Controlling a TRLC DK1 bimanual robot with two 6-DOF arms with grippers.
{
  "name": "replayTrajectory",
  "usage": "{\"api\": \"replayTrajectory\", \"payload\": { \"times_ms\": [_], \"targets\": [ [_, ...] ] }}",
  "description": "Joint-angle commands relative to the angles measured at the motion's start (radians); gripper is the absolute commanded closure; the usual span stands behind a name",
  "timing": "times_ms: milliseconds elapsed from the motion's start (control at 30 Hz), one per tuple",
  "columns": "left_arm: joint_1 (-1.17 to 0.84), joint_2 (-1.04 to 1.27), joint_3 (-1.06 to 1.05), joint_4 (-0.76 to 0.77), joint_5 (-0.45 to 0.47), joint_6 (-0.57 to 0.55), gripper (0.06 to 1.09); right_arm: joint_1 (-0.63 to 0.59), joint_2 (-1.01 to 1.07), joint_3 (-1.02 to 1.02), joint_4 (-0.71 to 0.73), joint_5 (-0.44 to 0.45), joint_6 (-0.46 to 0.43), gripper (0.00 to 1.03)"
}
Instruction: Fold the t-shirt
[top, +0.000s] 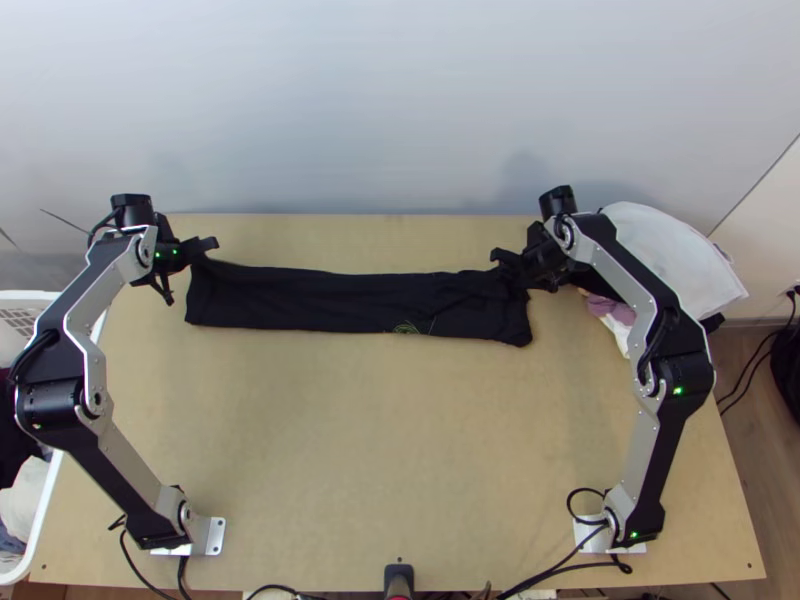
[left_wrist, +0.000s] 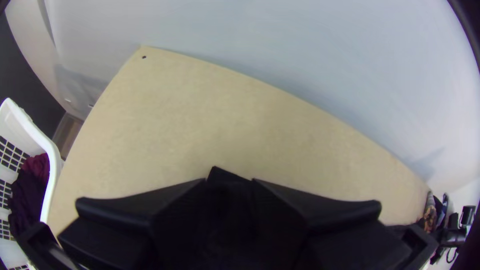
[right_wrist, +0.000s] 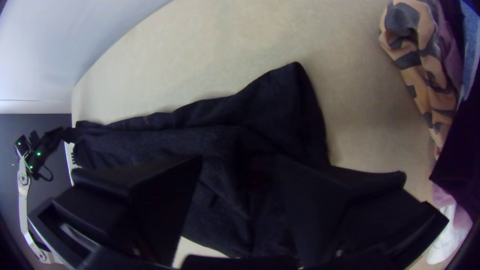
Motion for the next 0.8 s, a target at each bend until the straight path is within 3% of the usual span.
{"api": "replayTrajectory", "payload": {
  "times_ms": [0,133,300,767],
  "targets": [
    [-0.011,0.009,-0.008,-0.032,-0.010,-0.002,0.19,-0.002,-0.015,0.014,-0.014,-0.059,0.048,0.04],
    [0.009,-0.036,-0.032,-0.119,-0.009,0.031,0.16,0.034,-0.094,-0.001,-0.014,-0.088,0.047,0.04],
    [0.044,-0.096,-0.193,-0.083,-0.007,0.121,0.16,0.088,-0.164,0.005,-0.014,-0.123,0.047,0.04],
    [-0.002,-0.054,-0.288,0.014,-0.010,0.100,0.16,0.228,-0.170,0.044,-0.031,-0.132,0.028,0.04]
  ]
}}
